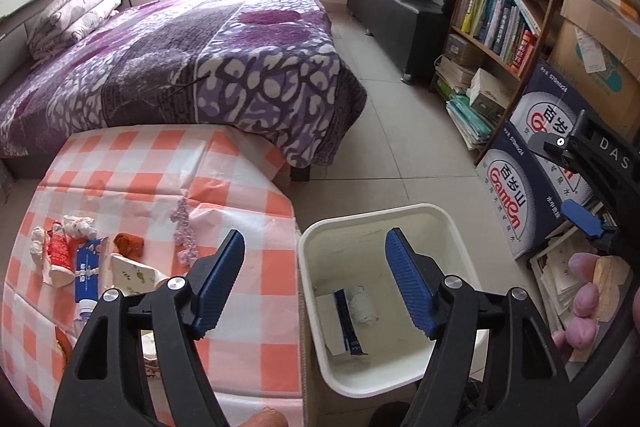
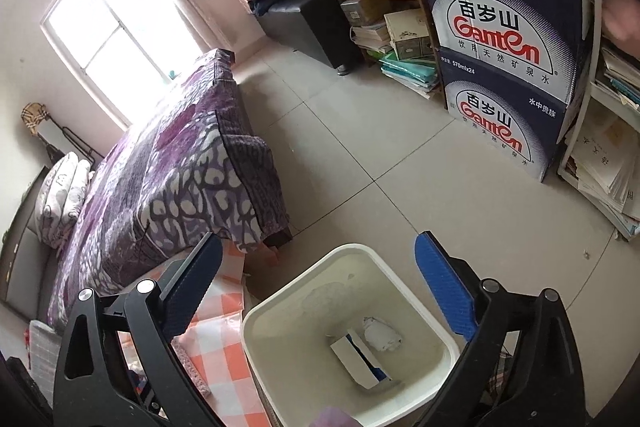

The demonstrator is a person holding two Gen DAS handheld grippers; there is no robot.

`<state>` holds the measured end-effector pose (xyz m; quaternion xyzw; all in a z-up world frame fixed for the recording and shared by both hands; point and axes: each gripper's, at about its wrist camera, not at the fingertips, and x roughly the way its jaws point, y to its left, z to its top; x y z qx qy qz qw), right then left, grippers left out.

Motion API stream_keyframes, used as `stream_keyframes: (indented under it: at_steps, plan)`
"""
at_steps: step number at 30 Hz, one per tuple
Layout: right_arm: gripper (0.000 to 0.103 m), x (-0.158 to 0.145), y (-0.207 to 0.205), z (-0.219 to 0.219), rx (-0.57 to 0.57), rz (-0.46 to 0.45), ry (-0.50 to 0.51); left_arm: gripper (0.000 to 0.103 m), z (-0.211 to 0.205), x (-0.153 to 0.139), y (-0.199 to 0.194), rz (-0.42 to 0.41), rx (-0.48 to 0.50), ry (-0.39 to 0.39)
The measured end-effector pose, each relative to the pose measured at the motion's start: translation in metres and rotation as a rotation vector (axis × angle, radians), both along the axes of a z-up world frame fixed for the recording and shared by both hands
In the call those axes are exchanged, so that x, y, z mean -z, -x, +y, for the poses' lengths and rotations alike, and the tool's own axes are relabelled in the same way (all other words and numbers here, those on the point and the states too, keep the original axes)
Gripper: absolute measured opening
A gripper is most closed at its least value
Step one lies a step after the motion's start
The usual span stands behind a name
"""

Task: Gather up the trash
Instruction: 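Move both tools back over the table toward the remaining trash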

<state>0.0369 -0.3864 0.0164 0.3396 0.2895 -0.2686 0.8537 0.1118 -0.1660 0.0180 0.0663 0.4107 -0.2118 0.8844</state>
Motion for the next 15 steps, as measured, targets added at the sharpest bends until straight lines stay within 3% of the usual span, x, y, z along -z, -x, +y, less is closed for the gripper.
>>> stream_keyframes:
  at_steps: [7, 15]
  plan:
    - [0.095, 0.011, -0.028, 0.053, -0.095, 0.078, 0.078, 0.08, 0.05, 0.017, -0.004, -0.048, -0.11, -0.107]
    - [0.095, 0.022, -0.054, 0.103, -0.191, 0.128, 0.129, 0.081, 0.117, 0.045, -0.02, -0.009, -0.247, -0.232]
